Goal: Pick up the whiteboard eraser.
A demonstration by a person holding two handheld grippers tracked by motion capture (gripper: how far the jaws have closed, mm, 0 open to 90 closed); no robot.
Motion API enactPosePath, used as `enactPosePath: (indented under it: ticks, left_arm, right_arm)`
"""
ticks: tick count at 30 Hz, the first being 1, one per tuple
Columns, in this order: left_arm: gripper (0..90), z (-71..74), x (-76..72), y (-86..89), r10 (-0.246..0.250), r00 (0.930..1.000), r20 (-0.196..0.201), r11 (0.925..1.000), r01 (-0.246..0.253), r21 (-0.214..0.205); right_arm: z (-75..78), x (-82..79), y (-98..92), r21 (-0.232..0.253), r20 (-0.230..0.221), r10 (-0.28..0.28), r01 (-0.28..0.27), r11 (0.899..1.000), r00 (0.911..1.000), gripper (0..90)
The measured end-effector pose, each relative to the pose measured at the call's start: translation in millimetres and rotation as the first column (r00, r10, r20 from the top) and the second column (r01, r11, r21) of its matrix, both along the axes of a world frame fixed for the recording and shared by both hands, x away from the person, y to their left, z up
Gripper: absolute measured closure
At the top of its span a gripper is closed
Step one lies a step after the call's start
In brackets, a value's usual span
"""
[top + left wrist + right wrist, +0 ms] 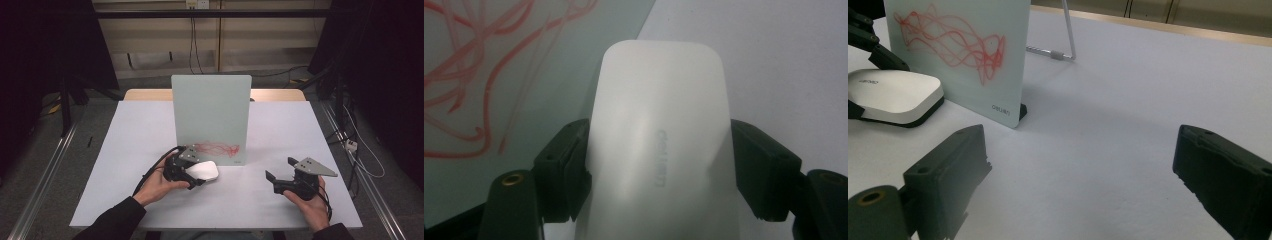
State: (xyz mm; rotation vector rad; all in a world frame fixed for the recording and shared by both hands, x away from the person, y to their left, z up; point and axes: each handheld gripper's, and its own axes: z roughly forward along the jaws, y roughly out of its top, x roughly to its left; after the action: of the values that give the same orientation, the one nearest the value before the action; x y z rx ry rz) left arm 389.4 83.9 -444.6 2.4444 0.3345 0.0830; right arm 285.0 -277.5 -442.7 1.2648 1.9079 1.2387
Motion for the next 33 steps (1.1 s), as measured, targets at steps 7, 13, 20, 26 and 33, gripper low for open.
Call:
enactPosePath:
  ticks: [7,13,20,26,33]
  left_arm:
    - [30.5,1.3,-1.4,0.9,-0.008,0.9999,-0.009,1.0,0.008,0.002]
    - [30.8,1.7,-4.1,-0.1,-0.003,0.9999,0.014,1.0,0.003,0.006]
    - [30.8,4.7,-9.2,-0.5,-0.023,0.9997,0.012,0.9997,0.023,-0.007]
    - [30.8,9.0,-14.9,-0.4,-0.021,0.9994,0.027,0.9993,0.022,-0.032]
    - [30.8,14.4,-20.7,5.0,0.026,0.9977,0.063,0.9956,-0.02,-0.091]
  right_arm:
    - [0.1,-0.1,-0.1,-0.001,0.0,-0.002,0.002,1.0,1.0,7.2]
    - [0.2,-0.1,-0.3,-0.001,0.002,-0.004,0.004,1.0,1.0,7.4]
    - [0.1,0.0,0.2,-0.001,0.001,-0.003,0.003,1.0,1.0,7.5]
    - [0.3,-0.3,-0.3,0.0,0.002,-0.002,0.002,1.0,1.0,7.5]
    - [-0.5,1.5,0.3,0.0,-0.006,-0.01,0.01,1.0,0.9999,7.5]
